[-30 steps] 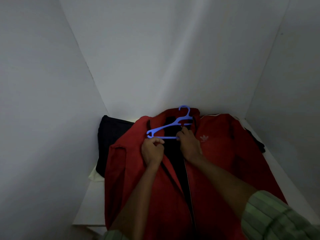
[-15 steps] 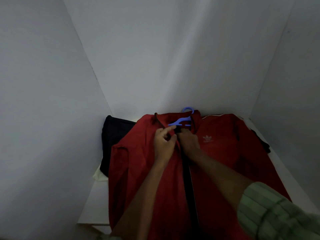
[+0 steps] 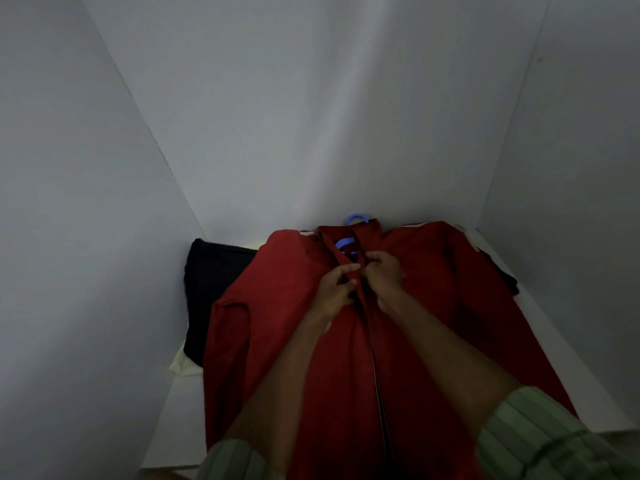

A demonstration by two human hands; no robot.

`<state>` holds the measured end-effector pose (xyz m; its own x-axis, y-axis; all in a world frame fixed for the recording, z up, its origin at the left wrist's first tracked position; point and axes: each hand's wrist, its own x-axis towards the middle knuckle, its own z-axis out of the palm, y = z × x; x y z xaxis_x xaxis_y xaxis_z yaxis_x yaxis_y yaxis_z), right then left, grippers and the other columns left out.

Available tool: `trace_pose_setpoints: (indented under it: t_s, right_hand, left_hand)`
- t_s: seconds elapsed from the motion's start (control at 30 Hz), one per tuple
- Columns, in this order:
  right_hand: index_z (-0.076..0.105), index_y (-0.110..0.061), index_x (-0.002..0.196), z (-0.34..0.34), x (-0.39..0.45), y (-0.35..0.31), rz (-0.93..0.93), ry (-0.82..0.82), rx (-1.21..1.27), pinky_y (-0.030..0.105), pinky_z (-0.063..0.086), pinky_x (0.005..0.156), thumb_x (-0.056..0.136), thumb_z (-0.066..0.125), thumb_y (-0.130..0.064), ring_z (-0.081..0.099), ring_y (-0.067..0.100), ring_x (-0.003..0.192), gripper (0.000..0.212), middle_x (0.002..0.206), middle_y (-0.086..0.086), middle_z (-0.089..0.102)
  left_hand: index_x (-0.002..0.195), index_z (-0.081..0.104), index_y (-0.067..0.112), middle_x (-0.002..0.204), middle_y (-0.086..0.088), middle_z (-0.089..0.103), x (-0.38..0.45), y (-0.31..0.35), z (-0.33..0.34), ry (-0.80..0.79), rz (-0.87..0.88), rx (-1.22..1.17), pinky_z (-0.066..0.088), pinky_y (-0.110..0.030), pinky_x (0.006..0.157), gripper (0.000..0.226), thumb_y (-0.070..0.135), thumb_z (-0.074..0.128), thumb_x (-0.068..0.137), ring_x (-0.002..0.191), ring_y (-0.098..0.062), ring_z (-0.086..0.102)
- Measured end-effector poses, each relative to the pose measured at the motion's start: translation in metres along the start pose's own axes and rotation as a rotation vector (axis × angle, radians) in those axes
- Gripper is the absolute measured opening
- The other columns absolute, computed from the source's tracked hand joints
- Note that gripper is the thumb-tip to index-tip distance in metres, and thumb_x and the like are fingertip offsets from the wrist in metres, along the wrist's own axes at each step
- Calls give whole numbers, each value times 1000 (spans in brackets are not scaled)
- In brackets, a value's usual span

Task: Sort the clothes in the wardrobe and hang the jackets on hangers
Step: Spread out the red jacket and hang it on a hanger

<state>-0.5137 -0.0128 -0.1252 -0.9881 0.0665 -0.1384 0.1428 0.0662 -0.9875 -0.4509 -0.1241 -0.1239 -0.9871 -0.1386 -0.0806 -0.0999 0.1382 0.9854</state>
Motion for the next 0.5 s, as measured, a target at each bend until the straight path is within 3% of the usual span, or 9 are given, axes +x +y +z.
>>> trace_pose_setpoints:
  t_s: [0.07, 0.13, 0.2, 0.27, 0.33, 0.43, 0.5]
  right_hand:
    - [69, -5, 105, -12, 2, 2, 25, -72, 47, 29, 57, 53, 86, 60, 5, 68, 17, 63, 23, 97, 18, 75]
    - [69, -3, 103, -18, 0, 14, 40, -91, 31, 27, 56, 53, 92, 62, 0, 67, 15, 56, 13, 97, 19, 74]
    - [69, -6, 95, -14, 2, 27, -42, -42, -103, 33, 55, 60, 93, 69, -16, 69, 17, 61, 10, 89, 15, 75]
    - [67, -12, 87, -5, 0, 27, -144, -6, -330, 31, 46, 62, 90, 73, -41, 64, 16, 67, 30, 80, 4, 71]
    - [64, -17, 89, 3, -8, 23, -174, -10, -455, 29, 38, 57, 86, 69, -60, 59, 12, 69, 43, 80, -3, 66]
    - [60, -20, 90, 10, -19, 16, -132, -8, -451, 28, 36, 55, 83, 57, -77, 58, 10, 70, 58, 81, -5, 63]
    - [61, -20, 90, 11, -21, 14, -109, -13, -395, 29, 38, 56, 79, 54, -85, 61, 12, 72, 66, 83, -4, 64]
  left_hand:
    - [130, 62, 17, 108, -12, 67, 11, 2, -4, -77, -7, 212, 58, -27, 60, 32, 6, 48, 103, 78, -13, 67]
    - [121, 64, 17, 99, -10, 70, 21, 10, -10, -67, 33, 609, 60, -36, 68, 27, 24, 42, 107, 72, -20, 69]
    - [109, 67, 20, 101, -7, 73, 34, 19, -14, 214, 165, 998, 58, -38, 74, 30, 35, 41, 105, 82, -26, 72]
    - [106, 67, 19, 110, -7, 67, 47, 30, -15, 463, 439, 1011, 56, -39, 64, 19, 28, 50, 101, 83, -28, 69]
    - [108, 66, 12, 111, -9, 60, 63, 41, -15, 463, 625, 841, 55, -42, 64, 15, 14, 53, 100, 82, -26, 64]
    - [119, 63, 2, 114, -17, 61, 92, 46, -25, 329, 572, 696, 54, -48, 84, 30, -7, 49, 94, 100, -31, 61]
    - [128, 59, 8, 120, -16, 57, 109, 43, -36, 245, 469, 748, 55, -47, 87, 42, -8, 55, 89, 102, -28, 61]
